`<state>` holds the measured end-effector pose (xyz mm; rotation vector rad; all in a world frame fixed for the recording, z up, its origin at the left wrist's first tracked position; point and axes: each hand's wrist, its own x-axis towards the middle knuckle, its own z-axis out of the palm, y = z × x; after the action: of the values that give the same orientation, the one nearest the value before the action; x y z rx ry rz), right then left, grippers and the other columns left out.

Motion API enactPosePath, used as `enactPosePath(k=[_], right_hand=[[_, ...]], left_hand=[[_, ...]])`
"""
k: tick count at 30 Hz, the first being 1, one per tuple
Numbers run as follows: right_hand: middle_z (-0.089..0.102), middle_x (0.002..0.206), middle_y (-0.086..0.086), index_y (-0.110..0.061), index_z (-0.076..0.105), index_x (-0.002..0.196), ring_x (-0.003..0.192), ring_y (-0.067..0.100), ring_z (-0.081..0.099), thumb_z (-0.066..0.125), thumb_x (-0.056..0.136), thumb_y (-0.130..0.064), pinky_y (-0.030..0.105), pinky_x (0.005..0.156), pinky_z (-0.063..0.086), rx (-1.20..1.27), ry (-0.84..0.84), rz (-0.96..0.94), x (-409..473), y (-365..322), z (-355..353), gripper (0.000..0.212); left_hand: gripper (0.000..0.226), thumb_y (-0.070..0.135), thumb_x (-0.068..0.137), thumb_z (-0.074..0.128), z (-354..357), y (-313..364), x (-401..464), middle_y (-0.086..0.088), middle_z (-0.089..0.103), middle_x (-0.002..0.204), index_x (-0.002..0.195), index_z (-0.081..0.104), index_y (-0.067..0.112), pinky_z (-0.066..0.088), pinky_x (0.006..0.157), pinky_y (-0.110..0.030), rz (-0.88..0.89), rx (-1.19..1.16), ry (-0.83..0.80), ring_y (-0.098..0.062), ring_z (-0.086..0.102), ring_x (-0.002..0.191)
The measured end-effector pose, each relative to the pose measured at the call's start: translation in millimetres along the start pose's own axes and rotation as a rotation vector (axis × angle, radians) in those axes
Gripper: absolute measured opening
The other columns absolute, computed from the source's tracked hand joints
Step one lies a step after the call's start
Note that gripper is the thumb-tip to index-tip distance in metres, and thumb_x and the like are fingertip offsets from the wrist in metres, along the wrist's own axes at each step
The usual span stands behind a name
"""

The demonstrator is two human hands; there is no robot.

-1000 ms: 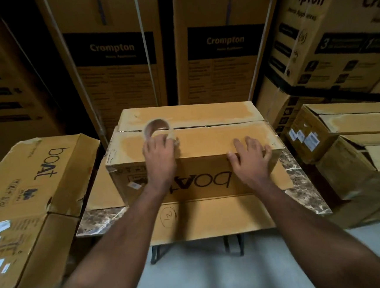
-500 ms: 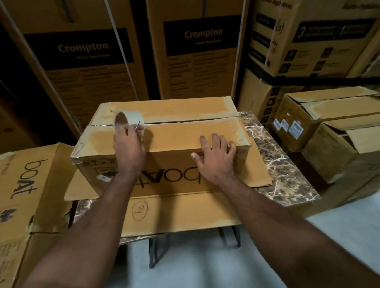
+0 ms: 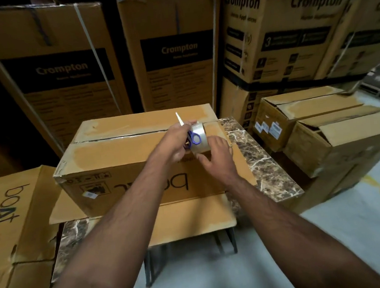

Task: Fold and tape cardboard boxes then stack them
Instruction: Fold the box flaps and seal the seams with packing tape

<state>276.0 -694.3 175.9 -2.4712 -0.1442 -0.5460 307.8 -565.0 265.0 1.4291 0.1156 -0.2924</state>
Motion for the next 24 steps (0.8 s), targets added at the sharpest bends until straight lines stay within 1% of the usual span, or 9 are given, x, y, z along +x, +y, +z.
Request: enactPosePath(k=[2, 4, 7, 10, 12, 14, 18, 21, 24], right_hand=[[0.058, 0.123, 0.003, -0.015, 0.053, 0.125, 0.121, 0.022, 0.047, 0.068, 0.092, -0.031, 0.051, 0.107, 0.037, 0.031, -0.008, -0.030, 3, 13, -12, 0.040], [0.058, 0.114, -0.001, -0.016, 0.051, 0.128, 0.114, 0.022, 0.051, 0.066, 0.092, -0.027, 0.054, 0.106, 0.038, 0.073, 0.005, -0.037, 10, 23, -21, 0.040], [0.056, 0.103, -0.006, -0.014, 0.039, 0.146, 0.098, 0.021, 0.056, 0.065, 0.092, -0.024, 0.054, 0.096, 0.048, 0.140, -0.029, -0.094, 25, 38, -31, 0.061], [0.055, 0.111, -0.008, -0.025, 0.019, 0.158, 0.100, 0.022, 0.059, 0.061, 0.093, -0.032, 0.052, 0.094, 0.049, 0.191, -0.069, -0.129, 39, 50, -35, 0.077], [0.057, 0.114, -0.009, -0.025, 0.022, 0.157, 0.100, 0.022, 0.060, 0.058, 0.092, -0.038, 0.052, 0.093, 0.050, 0.233, -0.091, -0.133, 48, 59, -36, 0.075], [0.061, 0.110, -0.006, -0.018, 0.035, 0.149, 0.095, 0.020, 0.062, 0.057, 0.091, -0.040, 0.050, 0.087, 0.053, 0.295, -0.124, -0.121, 57, 70, -42, 0.066], [0.065, 0.105, 0.001, -0.017, 0.045, 0.136, 0.090, 0.017, 0.064, 0.057, 0.091, -0.040, 0.038, 0.071, 0.055, 0.394, -0.178, -0.096, 73, 96, -52, 0.052], [0.065, 0.109, 0.002, -0.019, 0.044, 0.137, 0.094, 0.018, 0.064, 0.057, 0.091, -0.039, 0.038, 0.072, 0.055, 0.420, -0.203, -0.100, 87, 115, -56, 0.052], [0.064, 0.112, 0.001, -0.016, 0.044, 0.140, 0.095, 0.015, 0.063, 0.056, 0.091, -0.037, 0.033, 0.071, 0.052, 0.461, -0.216, -0.068, 99, 125, -62, 0.054]], left_hand=[[0.028, 0.012, 0.107, 0.038, 10, 7, 4, -0.007, 0.064, 0.100, 0.115, 0.064, 0.018, 0.050, 0.078, -0.034, -0.012, 0.069, -0.096, -0.018, 0.059, 0.085], [0.026, 0.015, 0.107, 0.038, 22, 13, 16, -0.007, 0.062, 0.110, 0.118, 0.061, 0.019, 0.050, 0.084, -0.037, 0.041, 0.203, -0.106, -0.019, 0.058, 0.094], [0.024, 0.027, 0.105, 0.045, 37, 23, 43, -0.010, 0.057, 0.126, 0.118, 0.064, 0.022, 0.049, 0.080, -0.034, 0.127, 0.469, -0.059, -0.022, 0.057, 0.106], [0.023, 0.027, 0.102, 0.052, 47, 37, 64, -0.007, 0.059, 0.108, 0.117, 0.065, 0.014, 0.045, 0.070, -0.028, 0.126, 0.574, -0.016, -0.018, 0.055, 0.091], [0.016, 0.027, 0.100, 0.056, 53, 44, 79, -0.006, 0.059, 0.098, 0.101, 0.067, 0.016, 0.042, 0.067, -0.029, 0.061, 0.579, 0.014, -0.018, 0.052, 0.082], [0.014, 0.029, 0.096, 0.062, 57, 51, 95, -0.009, 0.063, 0.101, 0.094, 0.070, 0.017, 0.044, 0.070, -0.032, -0.020, 0.581, 0.028, -0.020, 0.054, 0.086], [0.018, 0.027, 0.097, 0.061, 60, 67, 124, -0.008, 0.063, 0.100, 0.097, 0.072, 0.013, 0.044, 0.061, -0.026, -0.149, 0.608, -0.115, -0.016, 0.054, 0.078], [0.022, 0.022, 0.099, 0.056, 67, 75, 142, -0.008, 0.062, 0.100, 0.107, 0.070, 0.006, 0.046, 0.052, -0.022, -0.180, 0.629, -0.131, -0.013, 0.053, 0.071], [0.025, 0.017, 0.101, 0.049, 77, 81, 154, -0.007, 0.063, 0.105, 0.110, 0.071, 0.008, 0.044, 0.059, -0.022, -0.187, 0.614, -0.204, -0.011, 0.053, 0.072]])
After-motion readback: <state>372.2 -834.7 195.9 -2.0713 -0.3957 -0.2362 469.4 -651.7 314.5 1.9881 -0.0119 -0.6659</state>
